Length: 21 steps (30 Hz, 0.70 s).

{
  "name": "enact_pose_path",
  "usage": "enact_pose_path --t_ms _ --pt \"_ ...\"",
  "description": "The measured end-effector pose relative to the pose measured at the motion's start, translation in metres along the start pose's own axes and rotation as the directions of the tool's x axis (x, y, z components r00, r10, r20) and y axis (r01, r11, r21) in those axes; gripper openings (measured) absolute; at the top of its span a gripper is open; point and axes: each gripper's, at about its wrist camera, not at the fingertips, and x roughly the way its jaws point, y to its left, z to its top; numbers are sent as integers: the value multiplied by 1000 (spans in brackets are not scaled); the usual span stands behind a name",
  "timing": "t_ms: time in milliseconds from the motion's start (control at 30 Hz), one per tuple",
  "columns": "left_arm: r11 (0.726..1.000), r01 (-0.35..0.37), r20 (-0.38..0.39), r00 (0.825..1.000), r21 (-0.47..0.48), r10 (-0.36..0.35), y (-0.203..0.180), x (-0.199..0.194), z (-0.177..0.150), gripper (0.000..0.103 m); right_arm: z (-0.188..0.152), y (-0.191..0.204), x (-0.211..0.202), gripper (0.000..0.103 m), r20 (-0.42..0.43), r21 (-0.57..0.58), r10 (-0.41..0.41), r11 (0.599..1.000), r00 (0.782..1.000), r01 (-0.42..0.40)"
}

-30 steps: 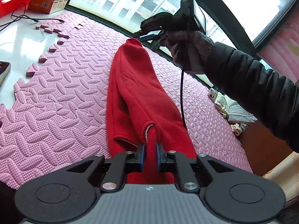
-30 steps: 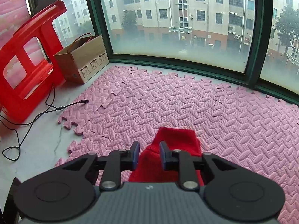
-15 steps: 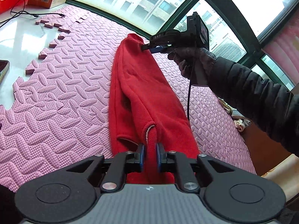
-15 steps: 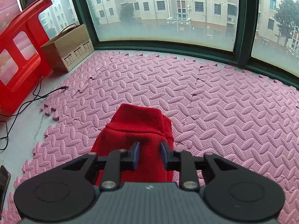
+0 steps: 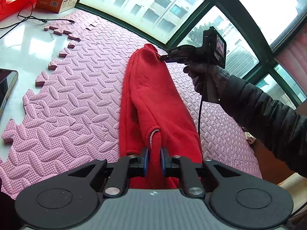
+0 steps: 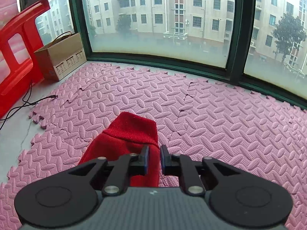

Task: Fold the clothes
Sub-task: 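Lower the folded leg onto the other leg and open the right gripper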

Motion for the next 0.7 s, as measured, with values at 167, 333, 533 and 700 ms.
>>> enact_pose_path --t_ms 167,333,533,700 --pt "999 -13 -23 1000 -33 12 8 5 -1 15 -2 30 -28 24 -37 -173 134 975 990 -139" --pt "999 -11 -2 1000 -36 11 11 0 1 15 -38 74 -47 34 -168 -345 279 882 946 -321" --pt "999 -20 -10 1000 -36 20 15 1 1 15 -71 111 -45 34 -225 -443 267 828 937 -342" --pt "999 -32 -12 999 -38 32 17 -1 0 15 -62 105 -25 36 -189 -328 295 880 937 -344"
